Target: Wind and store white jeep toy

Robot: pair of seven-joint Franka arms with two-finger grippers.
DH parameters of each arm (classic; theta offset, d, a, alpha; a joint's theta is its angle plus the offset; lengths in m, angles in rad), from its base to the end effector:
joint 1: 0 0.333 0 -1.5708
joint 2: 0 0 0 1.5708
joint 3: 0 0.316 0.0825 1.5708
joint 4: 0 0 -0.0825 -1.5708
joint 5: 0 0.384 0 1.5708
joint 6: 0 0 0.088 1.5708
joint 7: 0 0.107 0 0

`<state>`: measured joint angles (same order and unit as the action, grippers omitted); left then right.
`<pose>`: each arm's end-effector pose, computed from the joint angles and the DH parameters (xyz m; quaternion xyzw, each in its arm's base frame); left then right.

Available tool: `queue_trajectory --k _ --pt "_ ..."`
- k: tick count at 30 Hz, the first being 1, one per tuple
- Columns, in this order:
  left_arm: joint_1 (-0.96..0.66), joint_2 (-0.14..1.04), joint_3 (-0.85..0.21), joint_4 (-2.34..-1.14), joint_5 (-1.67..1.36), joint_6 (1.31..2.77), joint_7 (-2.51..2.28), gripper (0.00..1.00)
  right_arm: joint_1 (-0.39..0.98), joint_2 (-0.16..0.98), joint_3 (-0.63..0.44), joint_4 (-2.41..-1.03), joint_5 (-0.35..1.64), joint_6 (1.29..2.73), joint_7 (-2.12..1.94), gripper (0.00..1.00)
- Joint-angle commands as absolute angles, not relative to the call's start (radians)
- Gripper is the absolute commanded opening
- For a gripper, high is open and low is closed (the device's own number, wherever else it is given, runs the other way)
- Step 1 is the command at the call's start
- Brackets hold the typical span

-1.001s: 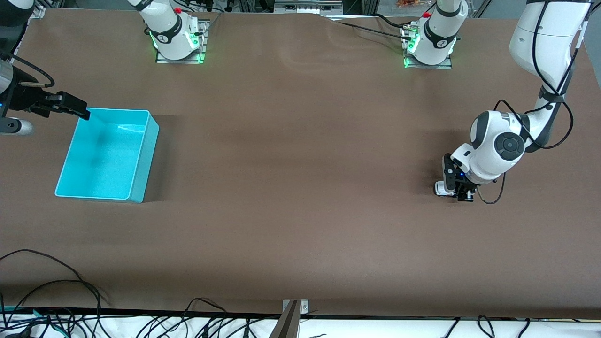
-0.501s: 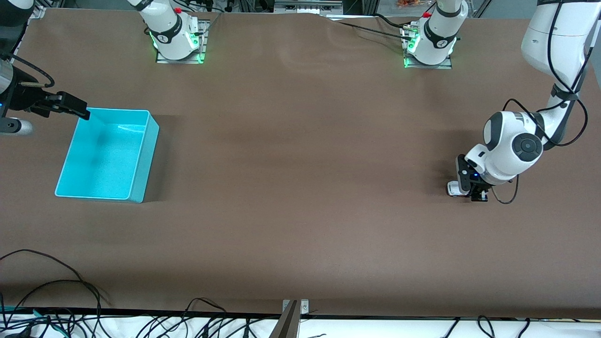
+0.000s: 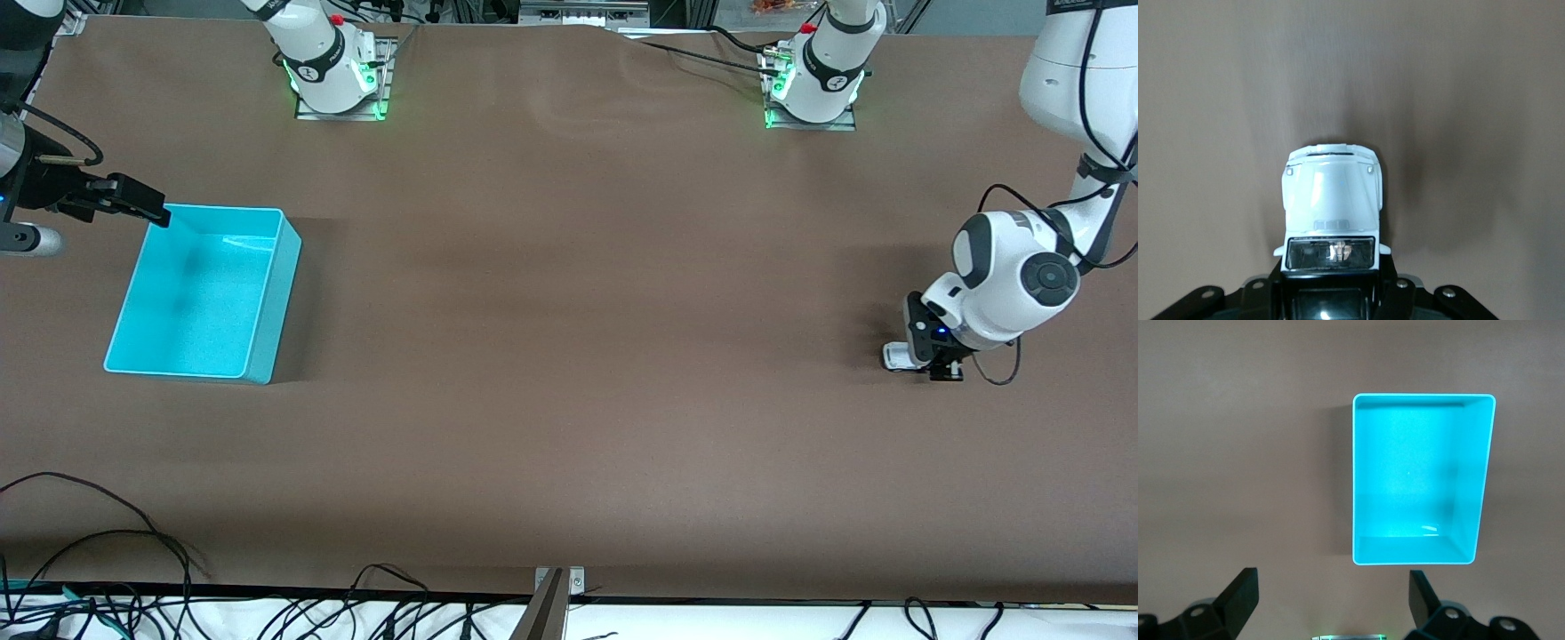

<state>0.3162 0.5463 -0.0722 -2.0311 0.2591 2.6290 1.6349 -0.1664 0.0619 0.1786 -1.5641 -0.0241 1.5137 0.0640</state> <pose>0.5862 0.1401 0.1781 -0.6949 0.7169 0.0221 0.0508 0.5651 0.0012 0.5888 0.9981 -0.0257 -0.0553 0.0087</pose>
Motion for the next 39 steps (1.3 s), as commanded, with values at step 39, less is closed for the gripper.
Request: queue_trajectory --k 39 --pt "0.584 0.713 -0.069 -1.937 0.288 2.617 1.905 0.07 -0.172 0.049 0.179 -1.578 -0.025 1.511 0.057 1.0"
